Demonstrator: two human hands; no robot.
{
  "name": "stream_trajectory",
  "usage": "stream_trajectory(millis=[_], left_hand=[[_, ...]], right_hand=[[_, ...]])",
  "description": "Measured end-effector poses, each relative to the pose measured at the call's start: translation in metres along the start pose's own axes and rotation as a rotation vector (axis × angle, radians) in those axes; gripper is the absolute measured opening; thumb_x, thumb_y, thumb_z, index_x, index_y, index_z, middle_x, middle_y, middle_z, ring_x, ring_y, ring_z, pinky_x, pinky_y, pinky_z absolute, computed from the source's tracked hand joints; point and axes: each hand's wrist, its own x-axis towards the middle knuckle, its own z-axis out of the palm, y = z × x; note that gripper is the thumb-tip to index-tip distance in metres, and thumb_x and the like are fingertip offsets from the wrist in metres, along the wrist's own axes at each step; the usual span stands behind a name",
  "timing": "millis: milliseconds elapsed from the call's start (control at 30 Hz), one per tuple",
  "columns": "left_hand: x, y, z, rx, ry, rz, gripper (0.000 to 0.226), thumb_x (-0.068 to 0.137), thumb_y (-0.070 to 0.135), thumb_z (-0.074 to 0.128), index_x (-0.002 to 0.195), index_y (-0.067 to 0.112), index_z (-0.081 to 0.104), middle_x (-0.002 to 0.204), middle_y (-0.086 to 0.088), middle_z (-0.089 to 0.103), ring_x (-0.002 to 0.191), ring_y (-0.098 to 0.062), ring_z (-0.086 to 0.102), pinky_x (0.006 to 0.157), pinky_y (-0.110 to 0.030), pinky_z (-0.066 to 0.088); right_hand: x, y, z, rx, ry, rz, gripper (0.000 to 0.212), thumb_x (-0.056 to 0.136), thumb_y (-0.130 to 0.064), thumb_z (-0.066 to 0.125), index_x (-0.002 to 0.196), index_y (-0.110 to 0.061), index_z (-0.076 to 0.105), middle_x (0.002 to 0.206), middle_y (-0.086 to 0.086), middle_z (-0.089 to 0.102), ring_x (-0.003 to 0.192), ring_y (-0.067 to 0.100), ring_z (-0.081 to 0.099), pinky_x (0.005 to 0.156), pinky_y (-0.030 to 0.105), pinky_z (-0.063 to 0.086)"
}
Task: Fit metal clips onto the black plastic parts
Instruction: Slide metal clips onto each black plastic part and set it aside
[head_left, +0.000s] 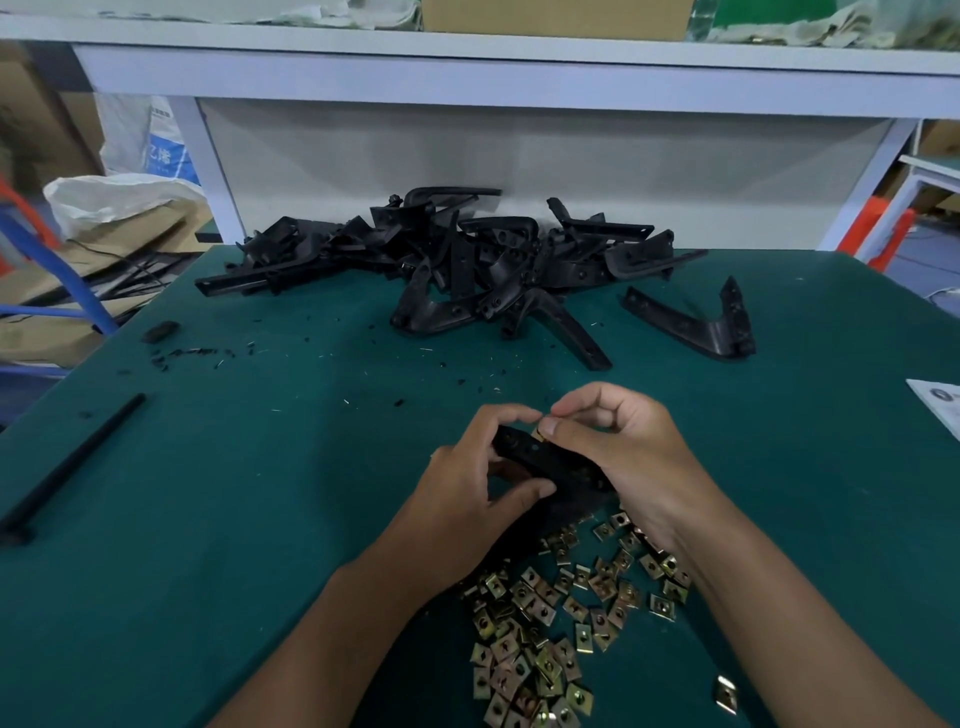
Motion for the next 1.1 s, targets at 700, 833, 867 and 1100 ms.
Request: stream_trajectory(millis=[700, 833, 867, 1100], left_hand=[[-0.001, 0.004, -0.003, -0.020, 0.000, -0.022, 0.049, 0.084, 0.047, 0.073, 0.121, 0.057, 0.043, 0.097, 0.012, 0.073, 0.102, -0.009, 0.067, 0.079, -0.044, 0.060], [-0.001, 0.008, -0.002, -0.033, -0.010, -0.013, 0.050, 0.079, 0.054, 0.071, 0.121, 0.057, 0.043, 0.095, 0.014, 0.074, 0.101, -0.009, 0.068, 0.080, -0.047, 0.059], [0.000, 0.008, -0.002, -0.028, -0.014, -0.010, 0.050, 0.079, 0.055, 0.071, 0.121, 0.057, 0.043, 0.094, 0.013, 0.074, 0.101, -0.009, 0.068, 0.081, -0.048, 0.058], [0.000, 0.013, -0.007, -0.082, -0.023, 0.043, 0.052, 0.086, 0.032, 0.079, 0.120, 0.054, 0.047, 0.094, 0.015, 0.076, 0.094, 0.000, 0.071, 0.070, -0.015, 0.054]], right_hand=[[-0.002, -0.005, 0.000, 0.021, -0.041, 0.015, 0.022, 0.085, -0.006, 0.078, 0.082, -0.028, 0.076, 0.081, 0.001, 0.075, 0.078, 0.013, 0.072, 0.073, 0.026, 0.053], [-0.003, -0.009, -0.004, -0.038, -0.042, -0.002, 0.028, 0.083, -0.004, 0.079, 0.077, -0.032, 0.075, 0.083, 0.000, 0.076, 0.076, 0.013, 0.073, 0.069, 0.024, 0.054], [-0.003, -0.010, -0.006, -0.055, -0.051, -0.001, 0.029, 0.083, -0.004, 0.079, 0.077, -0.032, 0.075, 0.083, 0.000, 0.076, 0.076, 0.013, 0.072, 0.069, 0.024, 0.054], [-0.004, -0.015, -0.008, -0.094, -0.106, -0.003, 0.024, 0.082, -0.005, 0.080, 0.077, -0.027, 0.074, 0.080, 0.001, 0.076, 0.075, 0.014, 0.071, 0.068, 0.019, 0.054]])
